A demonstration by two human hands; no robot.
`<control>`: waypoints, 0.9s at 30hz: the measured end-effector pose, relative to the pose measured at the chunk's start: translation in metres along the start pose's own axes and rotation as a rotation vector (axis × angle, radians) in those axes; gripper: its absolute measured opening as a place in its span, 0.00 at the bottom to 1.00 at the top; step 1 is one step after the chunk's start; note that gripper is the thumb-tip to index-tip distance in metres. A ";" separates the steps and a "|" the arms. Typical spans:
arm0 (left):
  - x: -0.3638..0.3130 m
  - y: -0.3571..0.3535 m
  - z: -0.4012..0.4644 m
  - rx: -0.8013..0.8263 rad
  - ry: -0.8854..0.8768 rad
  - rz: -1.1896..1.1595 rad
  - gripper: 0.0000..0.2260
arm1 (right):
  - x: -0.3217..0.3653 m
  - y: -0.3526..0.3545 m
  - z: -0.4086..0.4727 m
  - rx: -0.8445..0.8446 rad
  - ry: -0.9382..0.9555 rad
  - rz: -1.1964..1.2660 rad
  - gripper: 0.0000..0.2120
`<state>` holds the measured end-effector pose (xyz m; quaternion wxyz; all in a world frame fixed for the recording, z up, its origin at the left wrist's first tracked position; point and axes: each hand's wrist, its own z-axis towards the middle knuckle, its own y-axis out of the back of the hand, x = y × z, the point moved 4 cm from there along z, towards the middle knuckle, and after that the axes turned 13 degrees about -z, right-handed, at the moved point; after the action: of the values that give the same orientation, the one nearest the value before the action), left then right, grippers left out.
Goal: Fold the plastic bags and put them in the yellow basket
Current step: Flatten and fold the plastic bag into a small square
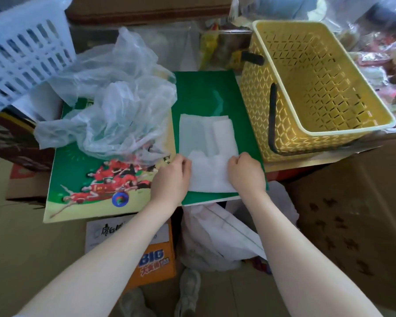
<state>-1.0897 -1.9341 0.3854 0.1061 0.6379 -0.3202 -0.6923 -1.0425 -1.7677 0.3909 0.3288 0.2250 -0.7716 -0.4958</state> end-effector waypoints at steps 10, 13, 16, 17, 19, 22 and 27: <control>0.003 0.005 0.018 0.052 0.045 0.374 0.12 | 0.027 0.000 0.024 0.005 0.101 -0.329 0.15; -0.003 0.007 0.012 -0.006 -0.120 0.486 0.14 | 0.032 -0.002 0.031 0.046 0.083 -0.408 0.16; 0.000 -0.011 0.006 0.020 -0.433 0.550 0.17 | 0.034 -0.002 0.031 0.055 0.058 -0.437 0.16; 0.001 -0.017 0.004 0.100 -0.447 0.552 0.18 | 0.032 -0.003 0.030 0.042 0.043 -0.427 0.15; 0.006 -0.020 0.003 0.297 -0.293 0.556 0.28 | 0.029 -0.004 0.027 0.003 0.038 -0.418 0.13; 0.019 -0.018 0.007 0.365 -0.229 0.580 0.35 | 0.037 0.004 0.017 -0.223 0.220 -0.483 0.22; 0.021 -0.015 0.012 0.415 -0.282 0.576 0.35 | 0.065 -0.017 0.027 -0.118 0.618 -0.502 0.30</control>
<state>-1.1006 -1.9308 0.3594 0.1199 0.4281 -0.6314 -0.6354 -1.1060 -1.8016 0.3857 0.4265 0.5255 -0.5278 -0.5133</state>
